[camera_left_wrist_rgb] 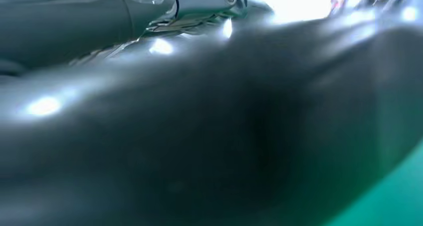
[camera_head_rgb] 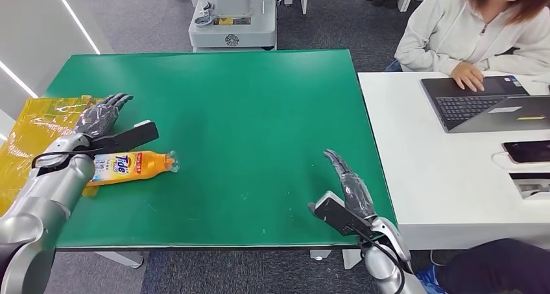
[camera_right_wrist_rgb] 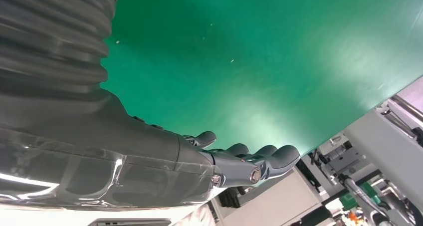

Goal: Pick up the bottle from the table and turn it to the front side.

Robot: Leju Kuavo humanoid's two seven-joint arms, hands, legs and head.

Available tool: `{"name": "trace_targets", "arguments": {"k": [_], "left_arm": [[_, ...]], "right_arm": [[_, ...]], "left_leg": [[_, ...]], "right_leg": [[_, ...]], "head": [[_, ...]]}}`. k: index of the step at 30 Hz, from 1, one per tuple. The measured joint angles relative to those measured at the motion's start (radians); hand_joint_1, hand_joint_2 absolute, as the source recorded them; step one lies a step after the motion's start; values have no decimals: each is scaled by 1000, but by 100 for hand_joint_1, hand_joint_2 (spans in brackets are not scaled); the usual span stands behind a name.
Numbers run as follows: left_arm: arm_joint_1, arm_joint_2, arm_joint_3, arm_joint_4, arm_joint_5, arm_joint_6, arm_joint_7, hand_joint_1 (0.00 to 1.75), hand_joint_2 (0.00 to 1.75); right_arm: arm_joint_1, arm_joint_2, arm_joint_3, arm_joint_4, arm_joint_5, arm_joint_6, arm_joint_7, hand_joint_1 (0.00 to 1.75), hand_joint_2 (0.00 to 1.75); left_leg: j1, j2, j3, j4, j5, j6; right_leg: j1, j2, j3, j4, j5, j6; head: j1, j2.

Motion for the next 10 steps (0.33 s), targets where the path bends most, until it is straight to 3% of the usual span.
{"name": "trace_targets", "arguments": {"k": [4,7,10], "left_arm": [[23,-35,92,-38,158,27,-161,0,0],[60,-77,173,-100,336,-52,-321,0,0],[119,-120,218,-202,516,-183,-383,0,0]], "right_arm": [[7,0,-7,-12,-2,-2,-1,0,175],[6,0,-11,-24,-15,-12,-5,0,175],[7,0,-12,-41,-38,-27,-16,0,175]], "left_leg": [[0,0,0,0,0,0],[0,0,0,0,0,0],[-1,0,0,0,-1,1]], "right_leg": [[0,0,0,0,0,0],[0,0,0,0,0,0],[-1,0,0,-1,0,0]], "head": [[0,0],[0,0],[0,0]]}}
